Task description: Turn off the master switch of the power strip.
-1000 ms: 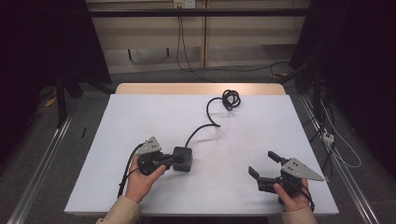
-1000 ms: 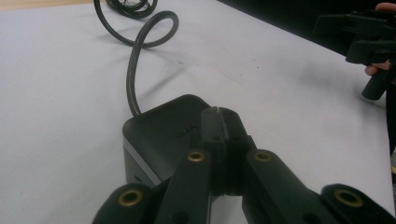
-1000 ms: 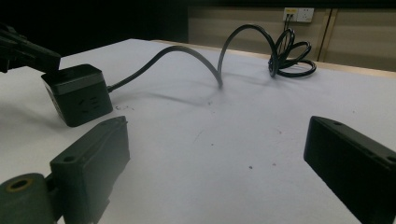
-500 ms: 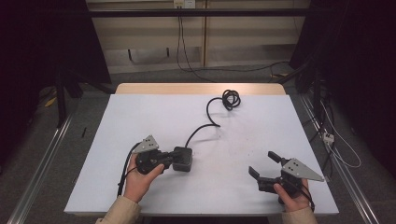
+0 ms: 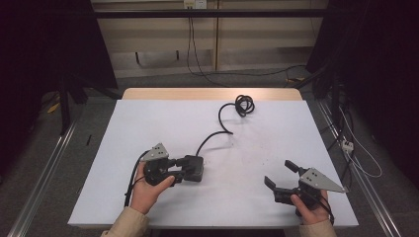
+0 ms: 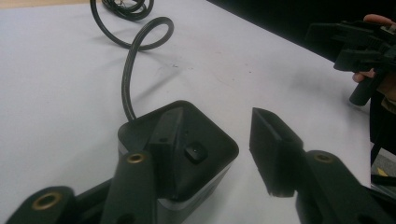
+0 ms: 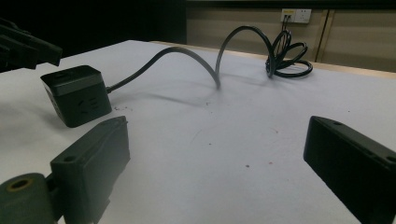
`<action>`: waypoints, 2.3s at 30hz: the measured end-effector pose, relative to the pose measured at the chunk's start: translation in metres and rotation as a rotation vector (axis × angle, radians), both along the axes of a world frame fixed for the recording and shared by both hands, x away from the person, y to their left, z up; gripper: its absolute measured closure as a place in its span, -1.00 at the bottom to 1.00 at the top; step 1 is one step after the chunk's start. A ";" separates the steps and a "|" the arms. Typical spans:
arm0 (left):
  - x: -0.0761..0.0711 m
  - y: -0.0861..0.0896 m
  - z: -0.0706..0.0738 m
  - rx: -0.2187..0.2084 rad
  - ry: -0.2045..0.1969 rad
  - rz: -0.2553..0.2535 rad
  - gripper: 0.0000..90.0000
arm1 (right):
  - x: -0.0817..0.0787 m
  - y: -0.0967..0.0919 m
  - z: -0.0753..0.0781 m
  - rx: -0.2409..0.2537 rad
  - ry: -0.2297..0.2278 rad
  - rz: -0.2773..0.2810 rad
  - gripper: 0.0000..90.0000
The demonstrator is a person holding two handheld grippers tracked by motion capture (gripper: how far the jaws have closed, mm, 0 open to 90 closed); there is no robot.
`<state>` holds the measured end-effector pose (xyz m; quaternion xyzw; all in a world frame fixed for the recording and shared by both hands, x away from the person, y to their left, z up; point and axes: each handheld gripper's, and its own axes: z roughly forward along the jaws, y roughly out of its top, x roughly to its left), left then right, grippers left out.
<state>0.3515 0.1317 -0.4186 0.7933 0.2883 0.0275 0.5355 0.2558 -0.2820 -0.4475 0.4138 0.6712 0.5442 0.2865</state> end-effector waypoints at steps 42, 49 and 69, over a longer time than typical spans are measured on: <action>-0.003 0.040 0.002 0.011 -0.008 0.022 -0.74 | 0.000 -0.001 0.002 0.003 -0.007 0.001 -0.86; -0.002 0.050 0.002 0.004 -0.014 0.036 -0.77 | 0.000 -0.001 0.002 0.004 -0.010 0.001 -0.86; 0.000 0.073 -0.003 0.009 -0.019 0.076 -0.80 | 0.000 -0.003 0.003 0.008 -0.010 -0.003 -0.86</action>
